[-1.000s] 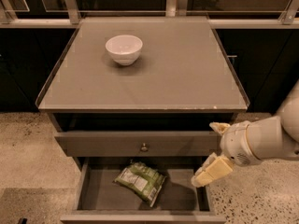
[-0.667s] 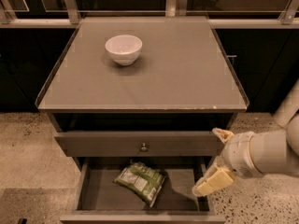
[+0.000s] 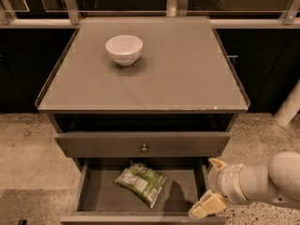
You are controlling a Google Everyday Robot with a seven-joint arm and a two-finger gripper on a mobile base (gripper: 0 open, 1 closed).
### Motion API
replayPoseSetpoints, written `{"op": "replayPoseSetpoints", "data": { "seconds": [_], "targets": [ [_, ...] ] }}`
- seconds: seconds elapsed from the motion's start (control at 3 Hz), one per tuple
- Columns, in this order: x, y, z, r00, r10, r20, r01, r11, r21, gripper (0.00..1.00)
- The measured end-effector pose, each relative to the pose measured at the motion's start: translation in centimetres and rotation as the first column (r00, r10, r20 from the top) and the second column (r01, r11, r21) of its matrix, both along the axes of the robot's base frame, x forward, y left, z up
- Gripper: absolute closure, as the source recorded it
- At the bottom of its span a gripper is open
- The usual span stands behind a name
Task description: Pick green jalapeno chip bag from middle drawer and place on counter
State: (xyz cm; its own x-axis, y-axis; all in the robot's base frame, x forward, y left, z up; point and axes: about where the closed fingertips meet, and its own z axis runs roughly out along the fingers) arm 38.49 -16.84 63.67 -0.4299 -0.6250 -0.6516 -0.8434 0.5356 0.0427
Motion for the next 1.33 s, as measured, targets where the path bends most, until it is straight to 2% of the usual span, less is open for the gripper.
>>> {"op": "replayPoseSetpoints", "data": {
  "seconds": [0.33,0.67,1.0,1.33],
  "targets": [
    [0.0,0.1,-0.7,0.9999,-0.001,-0.012,0.001,1.0,0.012,0.0],
    [0.1,-0.9,-1.4,0.998,-0.056,-0.029,0.057,0.998,0.013,0.0],
    [0.4,0.1,-4.9,0.9958,-0.073,-0.055,0.076,0.995,0.068,0.0],
    [0.8,2.3,-9.0,0.9941,-0.051,-0.096,0.064,0.988,0.137,0.0]
  ]
}}
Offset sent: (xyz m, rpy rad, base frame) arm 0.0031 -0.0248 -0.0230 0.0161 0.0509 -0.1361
